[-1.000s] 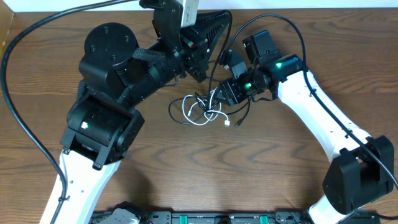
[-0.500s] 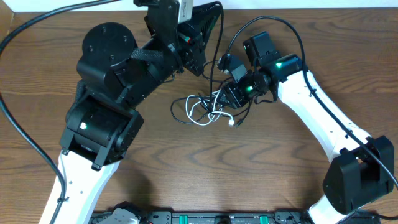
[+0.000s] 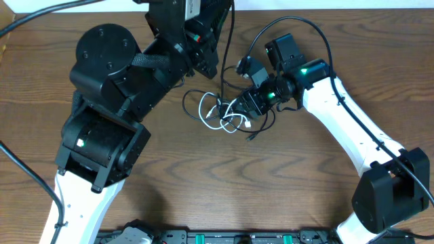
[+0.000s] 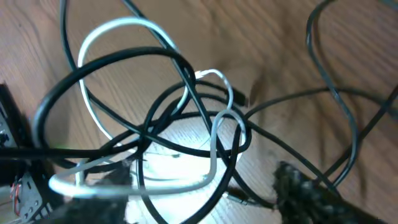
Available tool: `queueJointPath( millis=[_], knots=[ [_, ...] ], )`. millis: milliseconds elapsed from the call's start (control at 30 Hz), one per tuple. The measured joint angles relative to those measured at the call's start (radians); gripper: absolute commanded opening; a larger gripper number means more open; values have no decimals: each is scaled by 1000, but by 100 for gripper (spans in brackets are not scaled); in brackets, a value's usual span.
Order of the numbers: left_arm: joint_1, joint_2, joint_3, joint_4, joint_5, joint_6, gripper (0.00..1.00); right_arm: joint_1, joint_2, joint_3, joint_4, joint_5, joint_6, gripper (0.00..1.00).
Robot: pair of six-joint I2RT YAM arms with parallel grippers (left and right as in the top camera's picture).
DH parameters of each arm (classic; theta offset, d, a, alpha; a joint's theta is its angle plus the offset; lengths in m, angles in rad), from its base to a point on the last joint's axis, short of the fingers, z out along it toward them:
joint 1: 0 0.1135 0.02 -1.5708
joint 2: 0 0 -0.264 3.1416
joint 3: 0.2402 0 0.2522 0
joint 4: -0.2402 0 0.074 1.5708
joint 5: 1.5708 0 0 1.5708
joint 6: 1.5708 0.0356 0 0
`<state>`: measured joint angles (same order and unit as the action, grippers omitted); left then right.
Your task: Untangle cables
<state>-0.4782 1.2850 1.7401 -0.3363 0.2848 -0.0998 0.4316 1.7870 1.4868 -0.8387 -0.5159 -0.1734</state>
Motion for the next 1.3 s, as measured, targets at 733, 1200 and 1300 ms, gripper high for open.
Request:
queueJointPath(
  millis=[733, 1200, 1300],
  knots=[
    [0, 55, 5, -218, -52, 76, 7, -10, 2, -3, -5, 56, -23, 95],
    [30, 123, 5, -224, -109, 97, 8, 10, 3, -3, -57, 57, -27, 99],
    [30, 123, 5, -223, -109, 98, 23, 32, 3, -3, -75, 55, -37, 99]
  ],
)
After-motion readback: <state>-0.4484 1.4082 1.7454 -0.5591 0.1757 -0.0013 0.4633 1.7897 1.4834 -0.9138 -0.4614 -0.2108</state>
